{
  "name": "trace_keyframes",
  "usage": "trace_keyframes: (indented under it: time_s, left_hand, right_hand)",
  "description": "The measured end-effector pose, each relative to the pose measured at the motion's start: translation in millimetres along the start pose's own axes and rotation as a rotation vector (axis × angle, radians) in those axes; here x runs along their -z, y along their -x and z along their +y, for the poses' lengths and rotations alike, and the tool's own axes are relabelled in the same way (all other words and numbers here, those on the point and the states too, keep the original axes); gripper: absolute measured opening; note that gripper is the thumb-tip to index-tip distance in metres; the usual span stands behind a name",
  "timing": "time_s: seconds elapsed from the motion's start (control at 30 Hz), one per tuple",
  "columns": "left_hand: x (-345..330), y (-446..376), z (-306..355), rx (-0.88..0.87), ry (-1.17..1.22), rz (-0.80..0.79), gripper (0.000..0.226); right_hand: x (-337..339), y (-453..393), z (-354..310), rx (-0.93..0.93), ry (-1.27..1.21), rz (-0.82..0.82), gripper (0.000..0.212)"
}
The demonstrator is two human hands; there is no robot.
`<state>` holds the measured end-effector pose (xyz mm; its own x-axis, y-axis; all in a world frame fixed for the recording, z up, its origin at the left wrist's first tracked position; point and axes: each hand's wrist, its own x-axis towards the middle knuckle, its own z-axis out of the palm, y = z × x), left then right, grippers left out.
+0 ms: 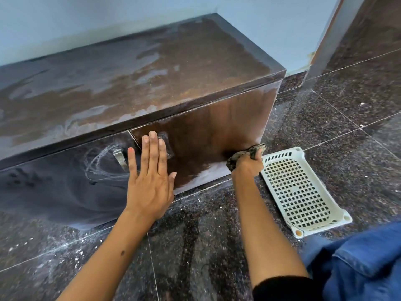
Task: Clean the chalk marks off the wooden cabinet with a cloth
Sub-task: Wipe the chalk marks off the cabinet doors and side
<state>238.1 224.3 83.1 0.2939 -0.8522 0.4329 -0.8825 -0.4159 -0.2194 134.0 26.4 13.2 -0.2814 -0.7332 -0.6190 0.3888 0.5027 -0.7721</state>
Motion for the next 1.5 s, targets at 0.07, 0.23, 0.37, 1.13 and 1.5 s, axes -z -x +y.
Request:
trace_keyframes:
  time_s: [0.07, 0.23, 0.37, 1.13, 1.5]
  left_hand:
    - [0, 1, 0, 0.001, 0.001, 0.001, 0.073]
    - [-1, 0, 1, -0.004, 0.014, 0.008, 0.073]
    - [-1, 1, -1, -0.008, 0.024, 0.008, 0.072]
    - [4, 2, -2, 0.000, -0.005, -0.038, 0.070]
    - [8, 3, -2, -0.010, 0.005, -0.048, 0.070]
  right_hand:
    - [0, 8, -4, 0.084, 0.073, -0.008, 0.044]
    - [-8, 63, -1, 0.704, 0.101, -0.043, 0.046]
    - [-11, 52, -1, 0.696, 0.035, -0.031, 0.046]
    - [-19, 64, -58, 0.836, 0.009, -0.066, 0.043]
    - [-14, 106, -40, 1.052, 0.138, -0.124, 0.047]
